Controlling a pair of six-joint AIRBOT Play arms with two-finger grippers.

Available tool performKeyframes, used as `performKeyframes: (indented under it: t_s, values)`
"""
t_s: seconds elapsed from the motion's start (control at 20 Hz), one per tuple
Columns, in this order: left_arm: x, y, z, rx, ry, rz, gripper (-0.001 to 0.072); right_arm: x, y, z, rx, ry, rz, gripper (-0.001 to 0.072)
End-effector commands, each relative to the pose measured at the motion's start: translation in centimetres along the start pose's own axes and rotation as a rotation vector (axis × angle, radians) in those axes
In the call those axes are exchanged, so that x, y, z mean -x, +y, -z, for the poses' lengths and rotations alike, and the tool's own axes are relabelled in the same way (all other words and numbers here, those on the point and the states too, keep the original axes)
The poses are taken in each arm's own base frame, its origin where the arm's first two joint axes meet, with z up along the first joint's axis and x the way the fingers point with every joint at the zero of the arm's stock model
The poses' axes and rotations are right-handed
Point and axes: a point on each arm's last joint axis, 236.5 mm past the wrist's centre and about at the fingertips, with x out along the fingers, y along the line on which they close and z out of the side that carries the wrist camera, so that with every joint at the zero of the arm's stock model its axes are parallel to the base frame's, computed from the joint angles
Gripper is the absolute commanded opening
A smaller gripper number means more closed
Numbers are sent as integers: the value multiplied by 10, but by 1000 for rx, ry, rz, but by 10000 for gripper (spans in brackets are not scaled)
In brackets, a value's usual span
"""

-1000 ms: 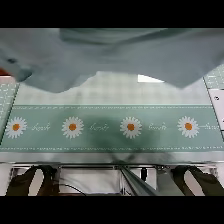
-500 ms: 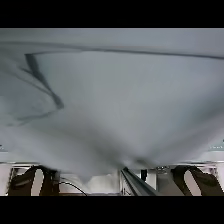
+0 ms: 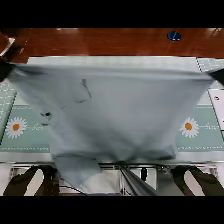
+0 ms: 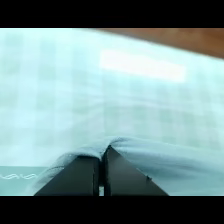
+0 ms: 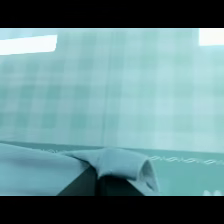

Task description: Fold the shirts.

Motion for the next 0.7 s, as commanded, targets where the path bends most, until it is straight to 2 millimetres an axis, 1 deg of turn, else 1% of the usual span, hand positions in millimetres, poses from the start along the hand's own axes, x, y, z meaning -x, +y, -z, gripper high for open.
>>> performKeyframes:
  t_s: [0.0,0.1,0.2,0.25,0.35,0.4,0.5,0.55,0.65]
  values:
    - [-100,29,23,93,110,16,19,-103,-38,10,-100,116,-33,24]
    - [-151,36,23,119,111,3,19,-157,-60,1,-165,143,-41,24]
    - [-196,42,26,169,120,-13,19,-204,-69,-6,-227,181,-90,24]
    - [-216,47,28,210,124,-25,19,-224,-74,-12,-252,195,-107,24]
    - [-244,60,34,356,124,-56,19,-255,-80,-21,-284,220,-137,24]
    - [-253,64,41,384,134,-67,19,-266,-81,-22,-298,250,-157,24]
    - [-266,69,62,395,193,-77,19,-280,-81,-20,-306,298,-181,24]
    - [-267,69,73,388,232,-77,19,-283,-83,-20,-306,306,-183,24]
    - [-263,67,82,357,286,-62,19,-282,-83,-21,-307,307,-186,24]
